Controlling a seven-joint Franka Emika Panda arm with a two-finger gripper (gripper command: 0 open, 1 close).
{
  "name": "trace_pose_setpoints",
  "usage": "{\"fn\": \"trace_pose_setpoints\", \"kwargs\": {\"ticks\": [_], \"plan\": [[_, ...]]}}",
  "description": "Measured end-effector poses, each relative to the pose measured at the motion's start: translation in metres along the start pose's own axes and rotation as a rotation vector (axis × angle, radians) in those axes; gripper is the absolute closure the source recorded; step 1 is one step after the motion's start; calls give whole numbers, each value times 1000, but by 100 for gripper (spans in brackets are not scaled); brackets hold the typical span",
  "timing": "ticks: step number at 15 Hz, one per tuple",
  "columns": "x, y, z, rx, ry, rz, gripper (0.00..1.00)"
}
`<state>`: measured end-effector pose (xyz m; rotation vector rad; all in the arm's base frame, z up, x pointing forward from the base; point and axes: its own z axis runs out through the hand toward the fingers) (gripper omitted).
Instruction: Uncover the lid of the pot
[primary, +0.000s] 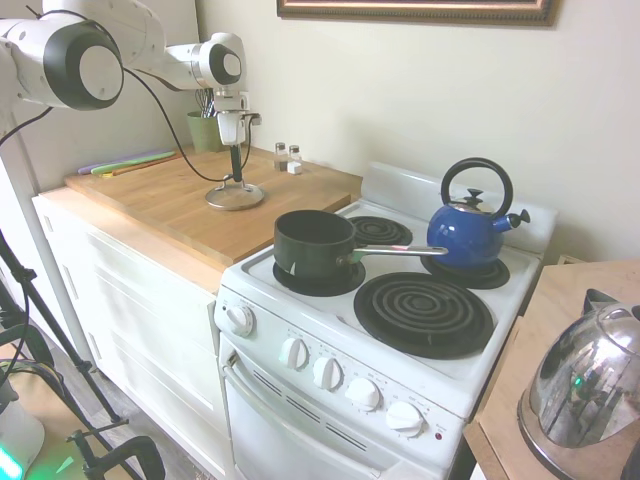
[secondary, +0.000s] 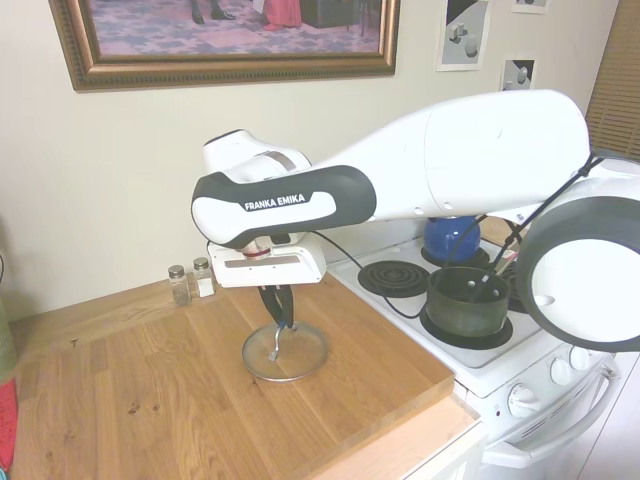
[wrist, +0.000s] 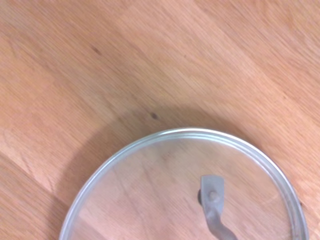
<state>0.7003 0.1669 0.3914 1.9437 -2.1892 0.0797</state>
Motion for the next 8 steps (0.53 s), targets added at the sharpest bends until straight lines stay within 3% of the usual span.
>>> {"fn": "trace_pose_setpoints", "kwargs": {"ticks": [5, 8], "plan": [[4, -4, 5, -2, -2, -8, 0], [4, -4, -7, 41, -36, -25, 0]]}}
